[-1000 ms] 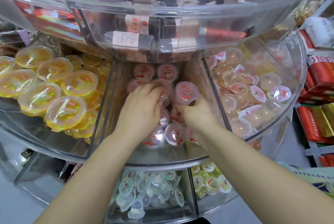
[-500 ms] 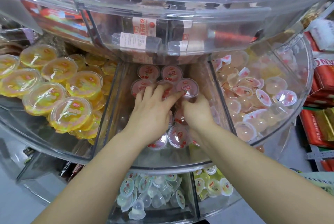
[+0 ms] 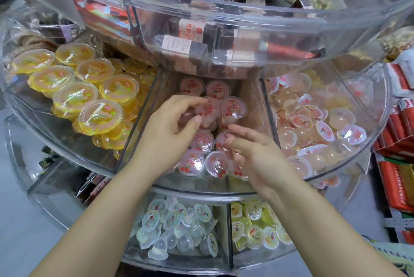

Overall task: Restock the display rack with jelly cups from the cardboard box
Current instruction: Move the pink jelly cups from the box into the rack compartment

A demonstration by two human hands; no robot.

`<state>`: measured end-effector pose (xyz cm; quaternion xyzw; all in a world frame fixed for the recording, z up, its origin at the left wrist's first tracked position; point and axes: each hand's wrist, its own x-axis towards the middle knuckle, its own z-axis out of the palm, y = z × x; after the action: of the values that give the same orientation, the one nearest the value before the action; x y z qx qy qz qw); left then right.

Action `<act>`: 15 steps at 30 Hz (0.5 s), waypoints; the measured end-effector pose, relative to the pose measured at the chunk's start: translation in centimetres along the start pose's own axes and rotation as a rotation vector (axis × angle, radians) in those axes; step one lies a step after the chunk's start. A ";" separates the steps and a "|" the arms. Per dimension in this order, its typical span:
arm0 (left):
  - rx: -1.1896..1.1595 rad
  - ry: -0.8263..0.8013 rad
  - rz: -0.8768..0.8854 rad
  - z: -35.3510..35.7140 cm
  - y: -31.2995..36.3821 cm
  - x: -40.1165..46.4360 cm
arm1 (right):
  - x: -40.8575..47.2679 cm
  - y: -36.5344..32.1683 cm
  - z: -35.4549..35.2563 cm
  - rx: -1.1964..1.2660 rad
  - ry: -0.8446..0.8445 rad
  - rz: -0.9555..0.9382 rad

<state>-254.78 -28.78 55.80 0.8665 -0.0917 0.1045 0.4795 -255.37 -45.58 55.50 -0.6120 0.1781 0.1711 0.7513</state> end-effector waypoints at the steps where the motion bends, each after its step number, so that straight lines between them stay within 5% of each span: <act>1: -0.072 0.043 -0.036 -0.5 0.4 -1.2 | -0.7 -0.1 0.2 -0.064 -0.016 -0.028; 8: -0.223 0.499 -0.376 -2.9 0.2 -15.3 | -6.0 1.7 3.8 -0.312 -0.462 -0.261; 15: -0.264 0.868 -0.851 -0.7 -7.1 -33.5 | -10.0 15.8 10.0 -0.556 -0.952 -0.030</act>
<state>-285.22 -22.52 41.43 0.6389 0.4531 0.2347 0.5757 -271.06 -33.16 48.54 -0.6450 -0.2418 0.4590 0.5611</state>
